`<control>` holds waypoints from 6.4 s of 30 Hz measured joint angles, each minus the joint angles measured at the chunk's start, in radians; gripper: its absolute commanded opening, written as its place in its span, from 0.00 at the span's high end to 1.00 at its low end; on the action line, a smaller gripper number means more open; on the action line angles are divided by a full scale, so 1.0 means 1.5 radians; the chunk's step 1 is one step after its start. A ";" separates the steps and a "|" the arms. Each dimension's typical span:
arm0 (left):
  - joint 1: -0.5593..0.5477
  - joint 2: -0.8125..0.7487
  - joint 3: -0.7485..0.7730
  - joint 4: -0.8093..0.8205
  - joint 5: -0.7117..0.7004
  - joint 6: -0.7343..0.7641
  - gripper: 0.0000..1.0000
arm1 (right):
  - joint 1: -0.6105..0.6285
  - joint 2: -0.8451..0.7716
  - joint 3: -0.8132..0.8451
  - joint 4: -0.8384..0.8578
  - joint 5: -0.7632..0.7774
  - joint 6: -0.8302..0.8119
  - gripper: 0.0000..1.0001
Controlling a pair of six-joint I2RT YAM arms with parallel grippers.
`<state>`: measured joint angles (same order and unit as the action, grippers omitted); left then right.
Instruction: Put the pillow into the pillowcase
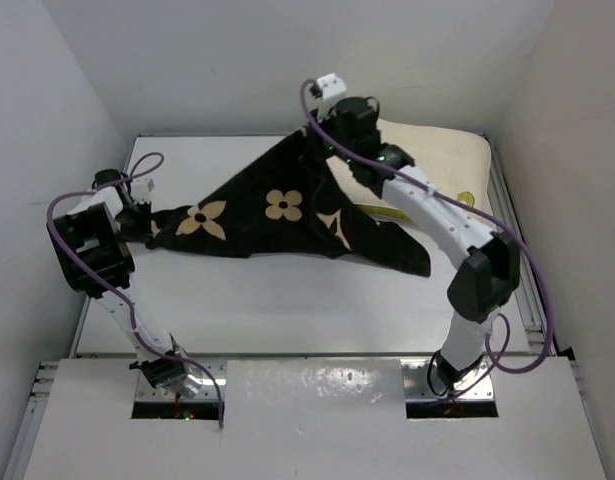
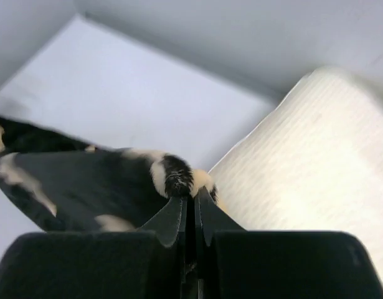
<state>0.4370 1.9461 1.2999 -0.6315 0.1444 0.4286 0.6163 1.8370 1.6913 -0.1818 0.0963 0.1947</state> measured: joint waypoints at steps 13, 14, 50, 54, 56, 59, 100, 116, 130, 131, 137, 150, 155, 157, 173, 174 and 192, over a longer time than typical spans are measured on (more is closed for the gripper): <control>-0.013 -0.040 0.591 -0.093 0.080 -0.043 1.00 | -0.168 -0.092 0.155 -0.013 -0.068 -0.088 1.00; -0.008 -0.071 0.593 -0.097 0.087 -0.038 1.00 | -0.174 -0.131 0.114 -0.006 -0.073 -0.091 1.00; 0.040 -0.284 0.022 -0.269 -0.084 0.283 0.04 | -0.097 -0.538 -0.641 -0.138 -0.006 0.098 0.03; 0.035 -0.171 0.016 -0.131 -0.118 0.212 0.00 | -0.105 -0.510 -0.685 -0.101 0.056 0.160 0.02; 0.032 -0.107 0.021 -0.068 -0.145 0.192 0.00 | -0.099 -0.481 -0.713 -0.073 0.069 0.185 0.04; 0.030 -0.010 0.027 -0.008 -0.178 0.176 0.00 | -0.079 -0.396 -0.735 -0.041 0.075 0.214 0.07; -0.154 -0.145 0.143 -0.044 0.216 0.295 0.86 | -0.091 -0.025 -0.292 0.144 0.095 0.253 0.99; -0.184 0.218 0.328 -0.025 0.101 0.271 0.31 | 0.011 0.225 -0.159 0.085 0.064 0.413 0.47; 0.122 0.174 0.202 0.031 0.311 -0.030 1.00 | -0.016 0.482 0.281 0.219 0.013 0.441 0.38; 0.163 0.150 0.149 0.080 0.329 -0.083 1.00 | -0.015 0.496 0.308 0.255 0.025 0.448 0.24; 0.236 0.026 -0.069 0.212 0.327 -0.265 1.00 | -0.014 0.466 0.299 0.404 0.035 0.420 0.01; 0.139 -0.052 -0.112 0.239 0.317 -0.289 1.00 | 0.173 0.241 -0.070 0.251 -0.119 0.306 0.37; 0.143 -0.090 -0.115 0.232 0.299 -0.268 1.00 | 0.285 0.275 -0.046 0.202 -0.182 0.271 0.27; 0.143 -0.098 -0.117 0.231 0.296 -0.258 1.00 | 0.308 0.276 -0.045 0.182 -0.172 0.271 0.27; 0.168 -0.101 -0.134 0.179 0.289 -0.177 1.00 | 0.274 0.349 -0.102 0.257 -0.171 0.492 1.00; 0.168 -0.101 -0.133 0.172 0.286 -0.170 1.00 | 0.249 0.316 -0.145 0.258 -0.162 0.493 1.00; 0.110 -0.220 -0.271 -0.020 0.210 0.224 0.80 | -0.058 0.366 0.137 0.102 -0.112 0.425 0.85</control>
<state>0.6025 1.6154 0.8940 -0.6609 0.4595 0.7639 0.5297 2.3856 1.8965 -0.0292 -0.0723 0.8326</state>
